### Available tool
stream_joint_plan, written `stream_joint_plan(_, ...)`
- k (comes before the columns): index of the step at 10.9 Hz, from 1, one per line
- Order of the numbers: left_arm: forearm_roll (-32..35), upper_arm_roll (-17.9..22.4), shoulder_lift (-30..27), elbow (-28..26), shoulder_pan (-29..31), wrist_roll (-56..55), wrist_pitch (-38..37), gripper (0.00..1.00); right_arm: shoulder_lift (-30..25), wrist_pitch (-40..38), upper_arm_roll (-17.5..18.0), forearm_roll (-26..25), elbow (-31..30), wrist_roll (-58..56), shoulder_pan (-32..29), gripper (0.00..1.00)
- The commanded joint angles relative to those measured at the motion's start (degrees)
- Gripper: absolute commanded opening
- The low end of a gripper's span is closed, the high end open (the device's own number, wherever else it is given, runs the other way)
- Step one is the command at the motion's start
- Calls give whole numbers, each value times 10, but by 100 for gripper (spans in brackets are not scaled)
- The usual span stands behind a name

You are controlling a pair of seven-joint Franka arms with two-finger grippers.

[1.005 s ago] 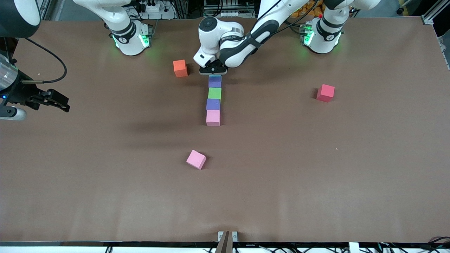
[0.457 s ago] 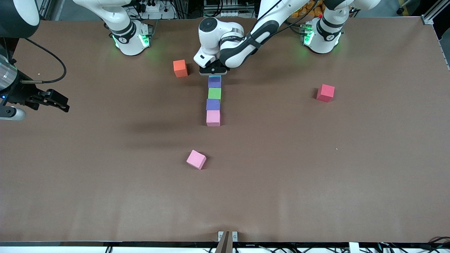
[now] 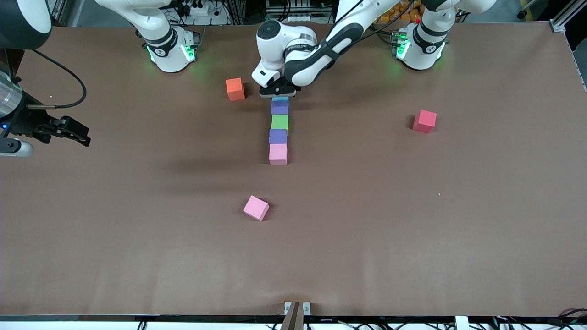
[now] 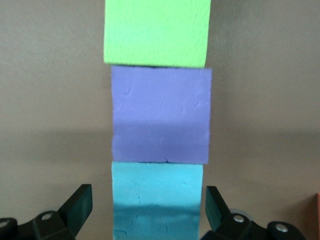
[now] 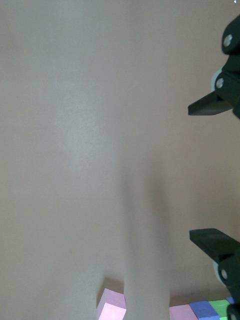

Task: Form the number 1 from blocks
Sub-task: 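Lower the cyan block onto the table above the purple block, left gripper, then open the left gripper and lift it off the cyan block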

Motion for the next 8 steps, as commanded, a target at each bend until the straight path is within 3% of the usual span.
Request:
stream_joint_plan(1,-39,1,-33,26,-5,-8,-50,100,7,-23,9,-1,24,-2,-11,100)
stream_joint_plan(5,-78,5,-79,47,21,-7,-95,100,6,-96,7,-3,76,-8,-23,100)
stream_joint_plan(8,-79,4,-84,84,132,34,-130,100,6,-104,8,0,85,-27,-35,100)
